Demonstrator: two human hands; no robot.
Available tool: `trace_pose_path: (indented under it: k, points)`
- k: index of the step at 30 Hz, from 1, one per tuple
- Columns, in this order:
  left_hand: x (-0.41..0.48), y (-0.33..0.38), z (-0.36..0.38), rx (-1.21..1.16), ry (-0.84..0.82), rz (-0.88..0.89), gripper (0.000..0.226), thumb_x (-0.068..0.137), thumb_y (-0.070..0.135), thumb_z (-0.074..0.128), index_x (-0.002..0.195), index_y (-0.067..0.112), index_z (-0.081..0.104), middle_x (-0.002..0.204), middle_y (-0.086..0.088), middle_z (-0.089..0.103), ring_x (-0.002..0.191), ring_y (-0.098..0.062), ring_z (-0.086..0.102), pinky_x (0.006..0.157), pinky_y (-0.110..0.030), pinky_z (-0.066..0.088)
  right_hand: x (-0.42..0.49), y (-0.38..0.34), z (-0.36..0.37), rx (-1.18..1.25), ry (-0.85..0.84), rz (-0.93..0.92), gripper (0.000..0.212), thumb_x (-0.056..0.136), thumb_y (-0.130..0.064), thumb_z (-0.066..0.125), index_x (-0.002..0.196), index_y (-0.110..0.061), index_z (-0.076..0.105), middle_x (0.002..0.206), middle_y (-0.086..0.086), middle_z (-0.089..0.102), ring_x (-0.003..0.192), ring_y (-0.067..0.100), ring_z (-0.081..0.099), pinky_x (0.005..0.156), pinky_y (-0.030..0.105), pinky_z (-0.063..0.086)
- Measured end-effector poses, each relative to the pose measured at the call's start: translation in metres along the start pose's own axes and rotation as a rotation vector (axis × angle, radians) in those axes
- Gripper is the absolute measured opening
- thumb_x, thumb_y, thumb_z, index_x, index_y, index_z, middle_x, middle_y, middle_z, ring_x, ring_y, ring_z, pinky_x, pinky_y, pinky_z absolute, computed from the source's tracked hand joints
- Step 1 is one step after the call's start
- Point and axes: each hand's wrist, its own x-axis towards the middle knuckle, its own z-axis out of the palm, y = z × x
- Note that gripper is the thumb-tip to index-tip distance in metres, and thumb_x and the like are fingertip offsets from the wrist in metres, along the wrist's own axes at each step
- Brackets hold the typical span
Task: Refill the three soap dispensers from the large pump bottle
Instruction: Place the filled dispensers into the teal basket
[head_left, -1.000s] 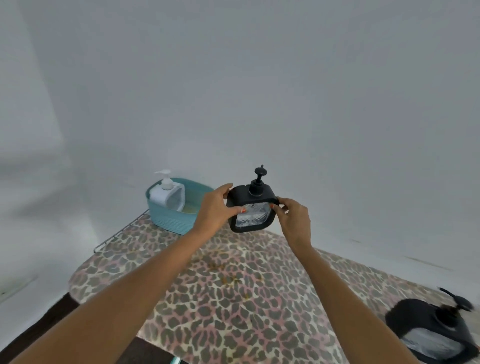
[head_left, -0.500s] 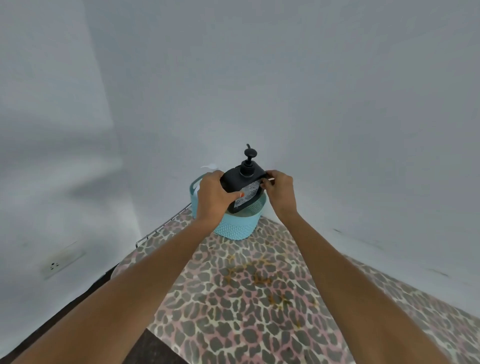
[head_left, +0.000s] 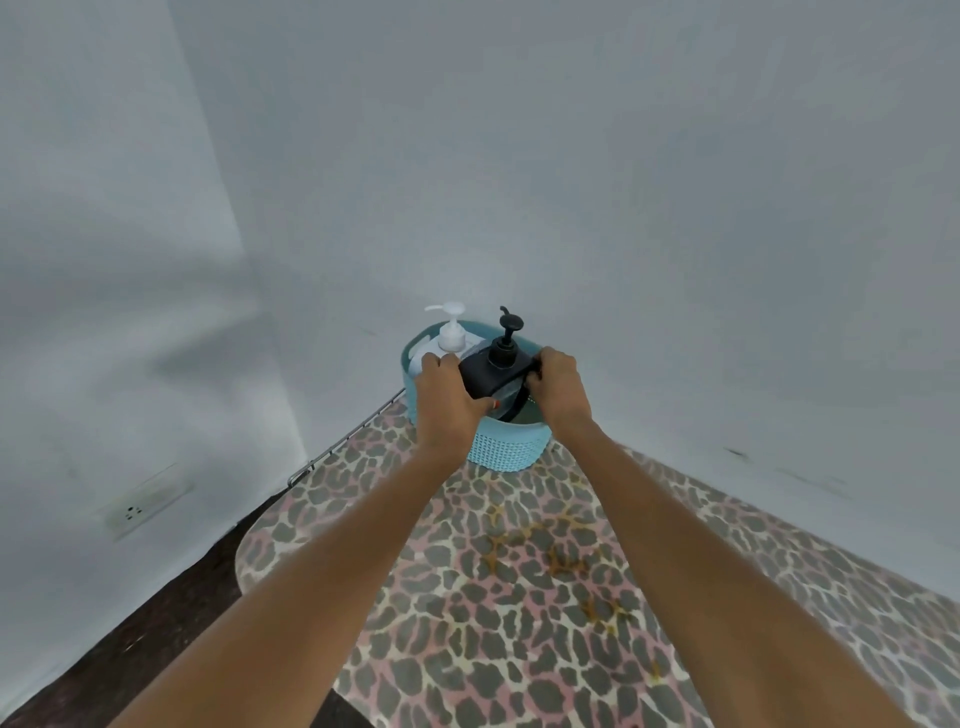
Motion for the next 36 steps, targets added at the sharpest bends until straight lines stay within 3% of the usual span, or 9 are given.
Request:
trace_pose_path:
  k: [4, 13, 17, 21, 23, 27, 30, 36]
  points:
    - [0.001, -0.001, 0.004, 0.019, 0.019, -0.021, 0.052, 0.07, 0.014, 0.078, 0.11, 0.0, 0.048, 0.114, -0.017, 0.045, 0.1, -0.027, 0.049, 0.08, -0.028, 0.041, 0.009, 0.001, 0.001, -0.09, -0.095, -0.036, 0.025, 0.088, 0.005, 0.04, 0.107, 0.008, 0.056, 0.108, 0.024, 0.061, 0.096, 0.036, 0.059, 0.079, 0.037, 0.046]
    - [0.004, 0.001, 0.007, 0.102, -0.004, -0.074, 0.056, 0.072, 0.014, 0.076, 0.114, -0.002, 0.043, 0.12, -0.02, 0.04, 0.105, -0.031, 0.047, 0.084, -0.033, 0.044, 0.014, 0.003, 0.005, -0.091, -0.15, -0.115, 0.03, 0.083, 0.005, 0.047, 0.113, 0.006, 0.054, 0.11, 0.024, 0.062, 0.101, 0.034, 0.059, 0.091, 0.042, 0.048]
    - [0.002, 0.004, 0.008, 0.121, 0.013, -0.062, 0.057, 0.075, 0.015, 0.073, 0.117, -0.004, 0.041, 0.123, -0.019, 0.038, 0.108, -0.029, 0.046, 0.089, -0.033, 0.041, 0.014, 0.004, 0.005, -0.117, -0.173, -0.14, 0.031, 0.08, 0.007, 0.046, 0.109, 0.004, 0.056, 0.105, 0.021, 0.063, 0.097, 0.033, 0.059, 0.084, 0.035, 0.049]
    - [0.001, 0.004, 0.007, 0.142, 0.021, -0.037, 0.055, 0.077, 0.015, 0.071, 0.119, -0.003, 0.04, 0.125, -0.018, 0.037, 0.109, -0.028, 0.043, 0.092, -0.034, 0.039, 0.011, 0.006, 0.005, -0.107, -0.191, -0.165, 0.032, 0.078, 0.009, 0.045, 0.105, 0.002, 0.06, 0.101, 0.018, 0.065, 0.094, 0.029, 0.06, 0.07, 0.022, 0.038]
    - [0.0, 0.003, 0.007, 0.156, 0.02, -0.03, 0.054, 0.078, 0.016, 0.071, 0.118, -0.003, 0.041, 0.125, -0.018, 0.037, 0.108, -0.028, 0.044, 0.09, -0.033, 0.04, 0.01, 0.007, 0.004, -0.11, -0.19, -0.186, 0.032, 0.078, 0.009, 0.045, 0.105, 0.002, 0.06, 0.101, 0.019, 0.065, 0.095, 0.031, 0.059, 0.07, 0.023, 0.039]
    - [-0.001, 0.004, 0.007, 0.198, 0.014, -0.019, 0.053, 0.08, 0.02, 0.069, 0.119, -0.003, 0.04, 0.125, -0.018, 0.037, 0.107, -0.028, 0.044, 0.092, -0.033, 0.039, 0.005, 0.007, 0.002, -0.276, -0.227, -0.248, 0.05, 0.082, 0.006, 0.044, 0.132, 0.0, 0.041, 0.129, 0.018, 0.052, 0.119, 0.033, 0.047, 0.096, 0.034, 0.038]
    - [-0.003, 0.004, 0.005, 0.246, -0.006, 0.013, 0.054, 0.082, 0.023, 0.066, 0.119, -0.004, 0.039, 0.124, -0.019, 0.036, 0.104, -0.027, 0.045, 0.093, -0.034, 0.04, -0.004, 0.006, 0.002, -0.385, -0.086, -0.276, 0.057, 0.088, 0.001, 0.041, 0.142, -0.002, 0.025, 0.141, 0.014, 0.041, 0.129, 0.031, 0.037, 0.107, 0.034, 0.028]
    - [-0.014, 0.006, -0.002, 0.107, 0.015, 0.044, 0.041, 0.086, 0.014, 0.06, 0.119, -0.003, 0.044, 0.12, -0.019, 0.041, 0.106, -0.03, 0.048, 0.093, -0.034, 0.041, -0.038, 0.017, -0.018, -0.102, 0.2, -0.238, 0.033, 0.09, -0.004, 0.045, 0.123, -0.001, 0.052, 0.122, 0.014, 0.056, 0.111, 0.029, 0.049, 0.097, 0.034, 0.037]
